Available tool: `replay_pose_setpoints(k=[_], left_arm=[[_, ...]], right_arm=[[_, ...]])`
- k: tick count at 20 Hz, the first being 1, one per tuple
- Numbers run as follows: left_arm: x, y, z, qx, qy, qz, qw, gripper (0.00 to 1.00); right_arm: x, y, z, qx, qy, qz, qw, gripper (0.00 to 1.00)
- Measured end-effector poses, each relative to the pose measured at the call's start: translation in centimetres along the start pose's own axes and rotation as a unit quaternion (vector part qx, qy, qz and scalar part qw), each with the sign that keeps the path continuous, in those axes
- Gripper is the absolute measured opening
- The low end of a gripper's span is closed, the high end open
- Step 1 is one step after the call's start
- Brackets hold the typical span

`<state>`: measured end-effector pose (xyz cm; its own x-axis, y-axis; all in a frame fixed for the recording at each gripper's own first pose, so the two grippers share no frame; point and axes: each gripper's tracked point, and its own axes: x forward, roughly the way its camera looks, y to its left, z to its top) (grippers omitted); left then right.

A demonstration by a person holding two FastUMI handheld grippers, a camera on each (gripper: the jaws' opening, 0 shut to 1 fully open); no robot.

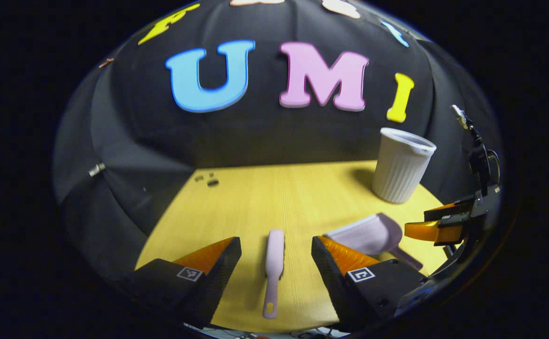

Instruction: Pick up the small broom and dustpan from the desktop, sweep the trash into the dustpan with the broom, and then empty the trash into the garbage bin.

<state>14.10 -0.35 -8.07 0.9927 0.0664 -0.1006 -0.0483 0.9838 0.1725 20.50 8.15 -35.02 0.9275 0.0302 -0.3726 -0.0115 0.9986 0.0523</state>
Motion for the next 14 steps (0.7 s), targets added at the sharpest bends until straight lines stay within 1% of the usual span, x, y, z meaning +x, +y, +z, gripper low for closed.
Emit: replay_pose_setpoints(k=[2,3,6,8,10,14], left_arm=[[-4.0,-0.8,2.8,0.006,-0.052,0.004,0.999,0.95],[-5.7,-1.3,3.6,0.005,-0.068,0.008,0.998,0.95],[-9.7,-2.9,3.9,-0.018,-0.092,0.009,0.996,0.96],[-11.9,-3.5,3.0,-0.043,-0.094,0.002,0.995,0.96],[-13.4,-3.7,1.6,-0.053,-0.085,-0.003,0.995,0.95],[-14.8,-3.9,-0.7,-0.080,-0.062,-0.009,0.995,0.96]], right_arm=[[-2.4,0.7,1.7,0.000,-0.040,0.004,0.999,1.00],[-3.7,1.1,2.2,0.002,-0.055,0.006,0.998,0.99],[-8.3,2.6,3.5,0.009,-0.113,0.019,0.993,0.99],[-10.4,3.0,3.0,-0.017,-0.140,0.020,0.990,0.99],[-11.8,3.4,1.6,-0.048,-0.145,0.019,0.988,0.99],[-13.4,4.2,-1.4,-0.055,-0.128,0.026,0.990,0.99]])
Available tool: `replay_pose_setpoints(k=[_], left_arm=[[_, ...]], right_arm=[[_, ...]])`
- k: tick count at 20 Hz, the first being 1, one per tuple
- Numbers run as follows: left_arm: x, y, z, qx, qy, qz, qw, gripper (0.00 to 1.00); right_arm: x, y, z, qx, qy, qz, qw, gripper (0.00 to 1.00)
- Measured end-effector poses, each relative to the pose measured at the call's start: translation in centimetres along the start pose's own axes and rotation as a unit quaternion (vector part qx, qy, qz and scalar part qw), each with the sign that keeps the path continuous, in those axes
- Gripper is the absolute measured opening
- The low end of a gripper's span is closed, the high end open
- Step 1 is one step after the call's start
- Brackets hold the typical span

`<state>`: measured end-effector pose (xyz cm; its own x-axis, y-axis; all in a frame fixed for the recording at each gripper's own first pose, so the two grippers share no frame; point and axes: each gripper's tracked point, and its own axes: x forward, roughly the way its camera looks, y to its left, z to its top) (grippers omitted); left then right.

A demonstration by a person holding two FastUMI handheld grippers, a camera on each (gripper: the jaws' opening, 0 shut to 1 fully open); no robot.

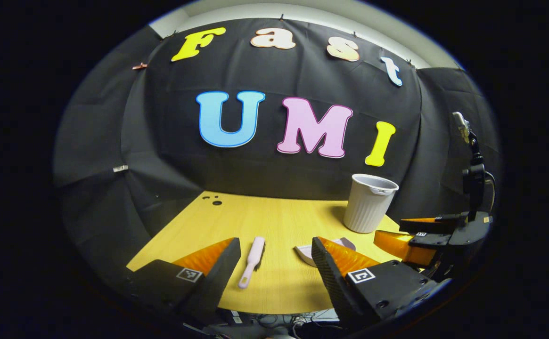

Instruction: Pick up the small broom and dustpan from the desktop, sweep the trash into the dustpan with the broom, and then empty the trash into the garbage bin.

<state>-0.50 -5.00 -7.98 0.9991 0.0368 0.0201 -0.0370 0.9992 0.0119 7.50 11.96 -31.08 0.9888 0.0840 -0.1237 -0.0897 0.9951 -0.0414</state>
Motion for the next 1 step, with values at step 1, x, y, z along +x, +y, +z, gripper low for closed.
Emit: replay_pose_setpoints(k=[1], left_arm=[[-0.21,0.22,-0.40,-0.003,0.005,0.001,1.000,0.96]], right_arm=[[-0.29,-0.01,-0.46,0.001,0.005,0.000,1.000,0.99]])
